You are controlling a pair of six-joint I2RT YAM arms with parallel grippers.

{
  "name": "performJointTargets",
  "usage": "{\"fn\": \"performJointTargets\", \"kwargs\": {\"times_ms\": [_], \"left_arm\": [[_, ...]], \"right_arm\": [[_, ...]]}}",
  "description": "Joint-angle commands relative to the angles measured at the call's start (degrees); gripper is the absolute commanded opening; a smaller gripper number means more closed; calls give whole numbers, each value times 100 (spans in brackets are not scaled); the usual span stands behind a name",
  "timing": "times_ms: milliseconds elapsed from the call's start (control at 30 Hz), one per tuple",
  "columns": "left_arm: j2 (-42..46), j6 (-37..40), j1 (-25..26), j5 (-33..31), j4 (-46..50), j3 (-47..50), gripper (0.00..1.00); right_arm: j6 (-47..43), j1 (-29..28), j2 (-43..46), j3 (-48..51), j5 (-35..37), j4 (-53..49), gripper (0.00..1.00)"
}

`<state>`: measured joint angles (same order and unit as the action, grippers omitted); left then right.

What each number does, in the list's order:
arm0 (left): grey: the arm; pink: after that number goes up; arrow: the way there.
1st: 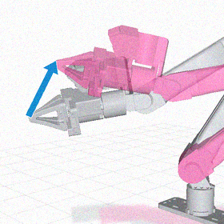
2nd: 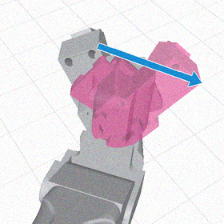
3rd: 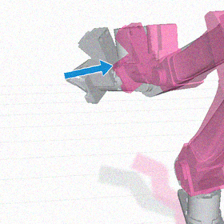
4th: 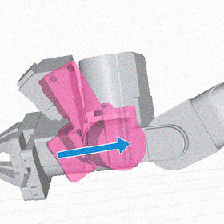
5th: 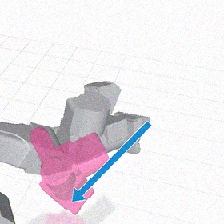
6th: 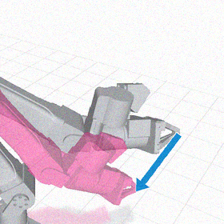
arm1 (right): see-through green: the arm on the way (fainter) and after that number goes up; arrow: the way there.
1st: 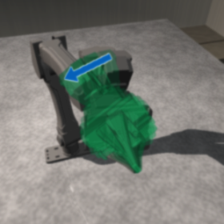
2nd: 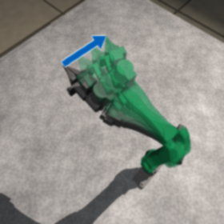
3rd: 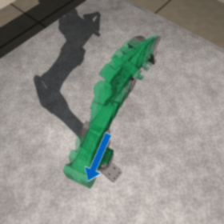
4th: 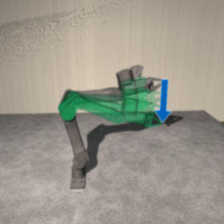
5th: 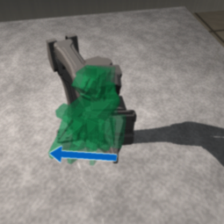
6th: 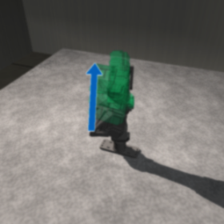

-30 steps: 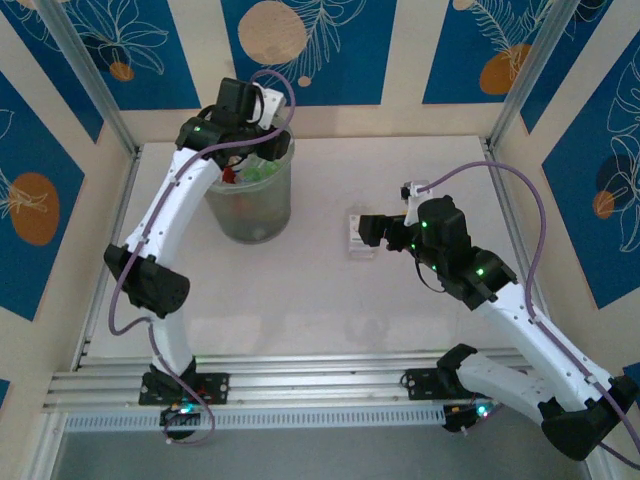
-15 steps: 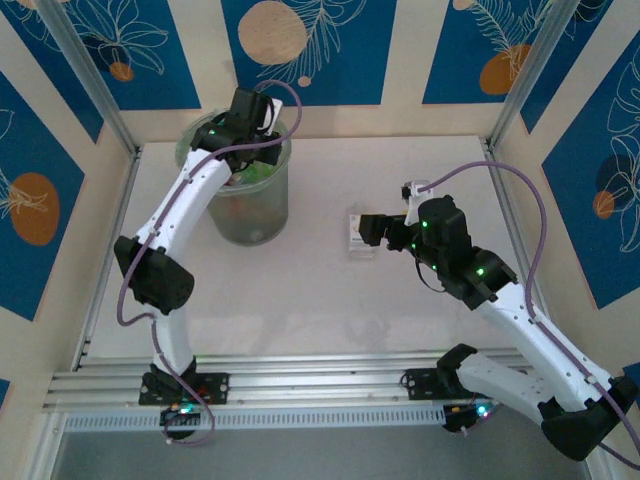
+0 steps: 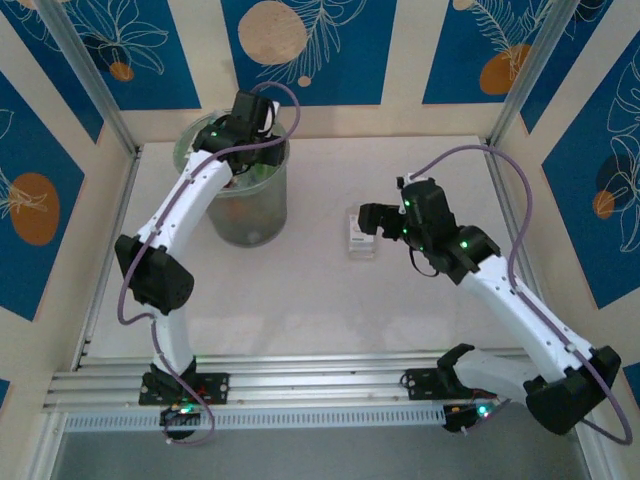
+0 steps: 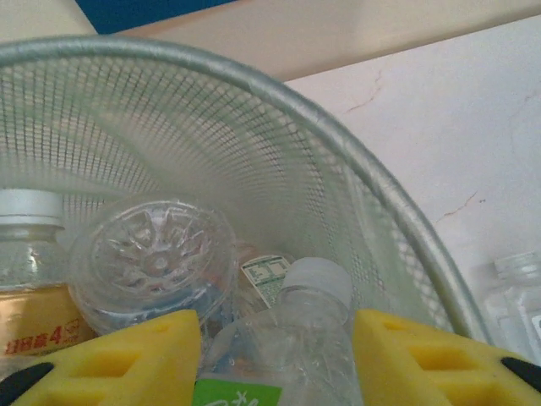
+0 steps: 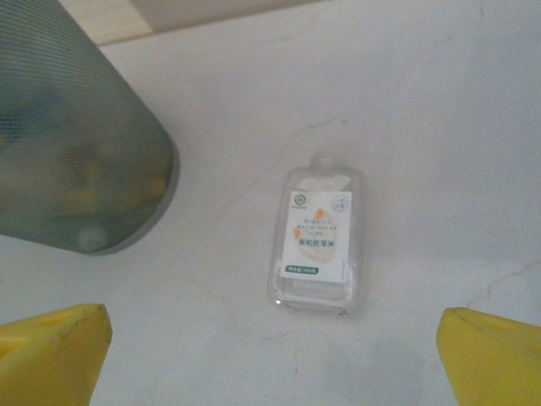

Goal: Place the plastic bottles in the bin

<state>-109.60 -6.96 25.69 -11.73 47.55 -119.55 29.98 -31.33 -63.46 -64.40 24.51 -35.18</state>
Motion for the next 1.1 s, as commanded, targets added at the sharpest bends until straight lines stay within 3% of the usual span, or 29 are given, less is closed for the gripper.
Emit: {"fn": "performJointTargets", "kwargs": {"times_ms": [0, 200, 433, 500, 667, 1067], "left_arm": [[433, -24, 50, 196, -97, -338, 53], [967, 11, 76, 245, -256, -77, 58], [2078, -122, 86, 376, -1110, 1276, 63], [2389, -204, 83, 383, -1349, 1671, 69], [3018, -416, 85, 320, -1682, 2422, 99], [3384, -533, 85, 188, -1845, 2901, 99]], "right_arm": [[291, 56, -399, -231, 189, -527, 99], [459, 84, -1115, -319, -21, -575, 99], [653, 206, -1943, -491, -500, -582, 99], [700, 228, -2176, -574, -583, -600, 99], [798, 259, -2853, -787, -565, -713, 99], [729, 206, -3860, -1182, -239, -515, 99]]}}
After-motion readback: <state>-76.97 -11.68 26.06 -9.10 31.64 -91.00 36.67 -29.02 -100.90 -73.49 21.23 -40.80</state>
